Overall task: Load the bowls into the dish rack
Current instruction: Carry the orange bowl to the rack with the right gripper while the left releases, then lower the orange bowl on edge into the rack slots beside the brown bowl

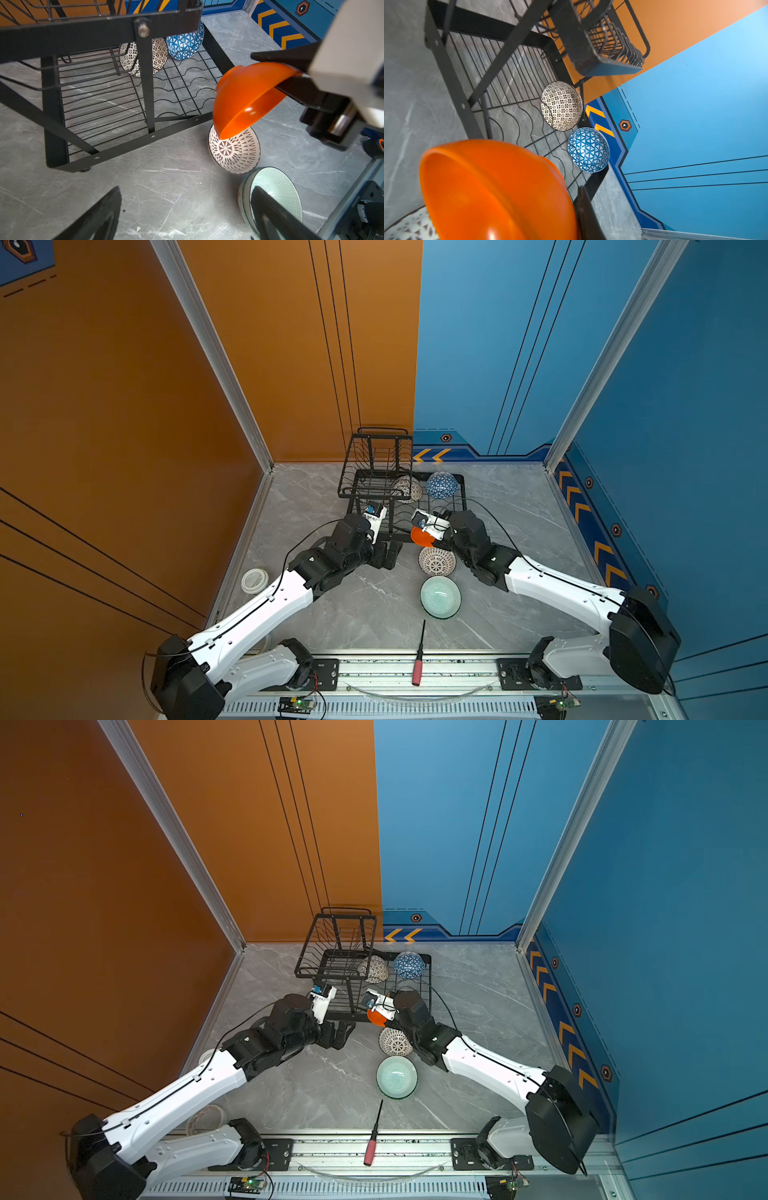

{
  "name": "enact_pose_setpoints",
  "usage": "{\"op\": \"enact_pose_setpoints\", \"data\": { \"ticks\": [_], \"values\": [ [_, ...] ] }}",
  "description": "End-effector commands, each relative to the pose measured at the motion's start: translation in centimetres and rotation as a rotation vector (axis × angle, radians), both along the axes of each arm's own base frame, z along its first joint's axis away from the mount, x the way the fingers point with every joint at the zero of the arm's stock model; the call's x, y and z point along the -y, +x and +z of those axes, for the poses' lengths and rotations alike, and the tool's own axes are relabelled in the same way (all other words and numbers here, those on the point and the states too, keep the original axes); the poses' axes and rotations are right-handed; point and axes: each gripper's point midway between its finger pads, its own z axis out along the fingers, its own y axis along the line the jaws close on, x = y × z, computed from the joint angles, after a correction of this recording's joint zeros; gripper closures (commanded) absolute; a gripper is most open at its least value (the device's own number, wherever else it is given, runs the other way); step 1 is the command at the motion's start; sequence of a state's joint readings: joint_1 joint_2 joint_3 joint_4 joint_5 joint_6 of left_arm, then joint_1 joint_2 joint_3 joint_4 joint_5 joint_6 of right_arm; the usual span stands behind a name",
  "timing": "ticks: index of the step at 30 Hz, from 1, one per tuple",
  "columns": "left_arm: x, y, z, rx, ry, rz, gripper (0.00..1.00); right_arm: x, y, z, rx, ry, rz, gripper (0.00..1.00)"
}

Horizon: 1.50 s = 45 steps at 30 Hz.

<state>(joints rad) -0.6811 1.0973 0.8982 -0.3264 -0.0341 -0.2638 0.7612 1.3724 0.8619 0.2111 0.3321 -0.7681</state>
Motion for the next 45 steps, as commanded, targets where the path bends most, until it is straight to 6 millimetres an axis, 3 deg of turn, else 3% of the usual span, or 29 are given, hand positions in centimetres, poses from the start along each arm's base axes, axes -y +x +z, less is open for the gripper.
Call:
{"op": "enact_pose_setpoints", "data": {
  "ticks": [1, 6, 18, 26, 27, 30, 45],
  "values": [
    [0.7, 0.3, 1.1, 0.011, -0.019, -0.036, 0.02, 0.4, 1.9, 4.7, 0.243, 0.023, -0.069, 1.0],
    [1.0, 0.2, 1.3, 0.01, -0.033, -0.052, 0.02, 0.1, 3.3, 4.9, 0.345, -0.043, -0.099, 1.0],
    [0.0, 0.3, 1.7, 0.01, -0.051, -0.047, 0.02, -0.3, 6.1, 2.5, 0.481, -0.192, -0.152, 1.0],
    [-0.3, 0.4, 1.6, 0.005, -0.051, -0.043, 0.02, 0.0, 8.1, 0.8, 0.475, -0.253, -0.164, 1.0],
    [-0.3, 0.4, 1.6, 0.003, -0.05, -0.042, 0.02, 1.0, 8.9, 0.7, 0.475, -0.254, -0.187, 1.0],
    [-0.4, 0.4, 1.5, -0.001, -0.049, -0.042, 0.02, 1.4, 9.8, 0.0, 0.465, -0.265, -0.195, 1.0],
    [-0.8, 0.3, 1.3, -0.008, -0.037, -0.029, 0.02, 0.8, 13.6, -3.1, 0.359, -0.309, -0.186, 1.0]
  ]
}}
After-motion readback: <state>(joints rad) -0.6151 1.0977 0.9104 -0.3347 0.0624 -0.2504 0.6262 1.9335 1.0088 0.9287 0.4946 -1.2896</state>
